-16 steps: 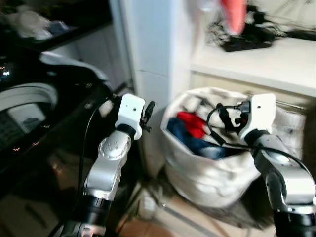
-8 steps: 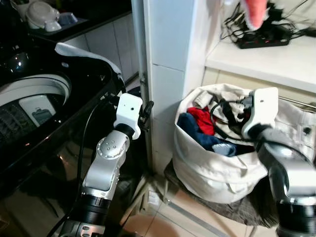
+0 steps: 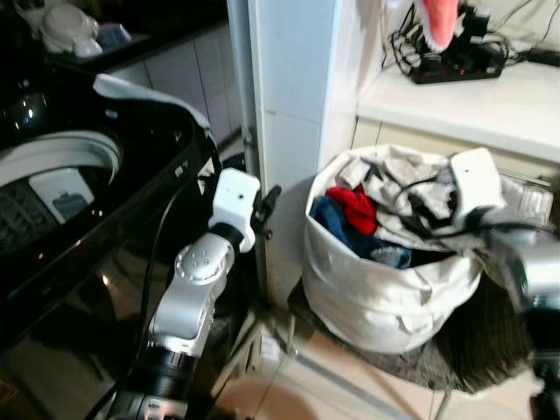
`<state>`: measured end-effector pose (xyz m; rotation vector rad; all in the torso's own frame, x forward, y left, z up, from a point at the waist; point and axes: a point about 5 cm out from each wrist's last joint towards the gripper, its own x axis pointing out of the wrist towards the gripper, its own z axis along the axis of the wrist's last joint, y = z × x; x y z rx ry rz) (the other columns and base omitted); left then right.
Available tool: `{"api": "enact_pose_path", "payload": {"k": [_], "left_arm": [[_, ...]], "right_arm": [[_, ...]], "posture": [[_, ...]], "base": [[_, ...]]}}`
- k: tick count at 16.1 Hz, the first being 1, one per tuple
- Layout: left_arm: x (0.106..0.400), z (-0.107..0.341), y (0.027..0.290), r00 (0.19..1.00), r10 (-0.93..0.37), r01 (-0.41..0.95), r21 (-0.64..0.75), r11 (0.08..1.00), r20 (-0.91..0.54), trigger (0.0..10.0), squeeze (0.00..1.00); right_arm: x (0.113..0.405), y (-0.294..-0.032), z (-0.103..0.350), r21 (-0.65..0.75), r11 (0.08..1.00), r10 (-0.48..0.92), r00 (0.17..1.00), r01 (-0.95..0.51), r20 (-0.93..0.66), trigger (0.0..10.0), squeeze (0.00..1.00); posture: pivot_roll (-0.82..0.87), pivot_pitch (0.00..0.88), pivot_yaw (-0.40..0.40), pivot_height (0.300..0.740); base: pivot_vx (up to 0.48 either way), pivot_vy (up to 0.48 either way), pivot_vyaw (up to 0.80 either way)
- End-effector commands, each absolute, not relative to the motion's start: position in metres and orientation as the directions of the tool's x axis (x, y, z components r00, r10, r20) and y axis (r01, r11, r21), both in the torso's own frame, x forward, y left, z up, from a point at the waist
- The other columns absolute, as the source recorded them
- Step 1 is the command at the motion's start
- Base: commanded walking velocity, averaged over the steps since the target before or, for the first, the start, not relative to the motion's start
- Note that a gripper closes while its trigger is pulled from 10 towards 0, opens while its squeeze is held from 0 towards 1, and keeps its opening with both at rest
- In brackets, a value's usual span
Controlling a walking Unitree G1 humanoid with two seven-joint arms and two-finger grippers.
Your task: Clothes washing
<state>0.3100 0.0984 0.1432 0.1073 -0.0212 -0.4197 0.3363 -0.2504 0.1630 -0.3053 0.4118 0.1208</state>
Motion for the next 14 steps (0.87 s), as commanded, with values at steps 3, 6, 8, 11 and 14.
{"api": "enact_pose_path", "payload": {"k": [3, 6, 8, 11, 14], "left_arm": [[0.303, 0.148, 0.088, 0.844, -0.536, 0.533, 0.11, 0.839, -0.002, 10.0, 0.0], [0.287, 0.149, 0.078, 0.725, -0.689, 0.686, 0.097, 0.721, -0.011, 10.0, 0.0], [0.276, 0.149, 0.073, 0.646, -0.762, 0.761, 0.105, 0.641, -0.032, 10.0, 0.0], [0.271, 0.149, 0.073, 0.622, -0.781, 0.78, 0.12, 0.614, -0.05, 10.0, 0.0], [0.27, 0.149, 0.075, 0.612, -0.787, 0.789, 0.136, 0.6, -0.076, 10.0, 0.0]], "right_arm": [[0.354, -0.274, 0.171, -0.332, 0.918, 0.041, 0.886, -0.216, -0.463, 10.0, 1.0], [0.363, -0.286, 0.171, -0.381, 0.887, 0.033, 0.858, -0.262, -0.513, 10.0, 1.0], [0.363, -0.294, 0.167, -0.417, 0.864, 0.01, 0.837, -0.283, -0.547, 10.0, 1.0], [0.358, -0.302, 0.149, -0.426, 0.85, -0.019, 0.792, -0.309, -0.61, 10.0, 1.0], [0.35, -0.304, 0.129, -0.429, 0.846, -0.059, 0.745, -0.315, -0.665, 10.0, 1.0]], "posture": [[-0.01, 0.0, 0.043, 0.74], [0.0, 0.0, 0.037, 0.74], [0.02, 0.0, 0.024, 0.74], [0.02, 0.0, 0.027, 0.74], [0.03, 0.0, 0.039, 0.74]], "base": [[0.0, 0.0, 0.0], [0.0, 0.0, 0.0], [0.0, 0.0, 0.0], [0.0, 0.0, 0.0], [0.0, 0.0, 0.0]]}}
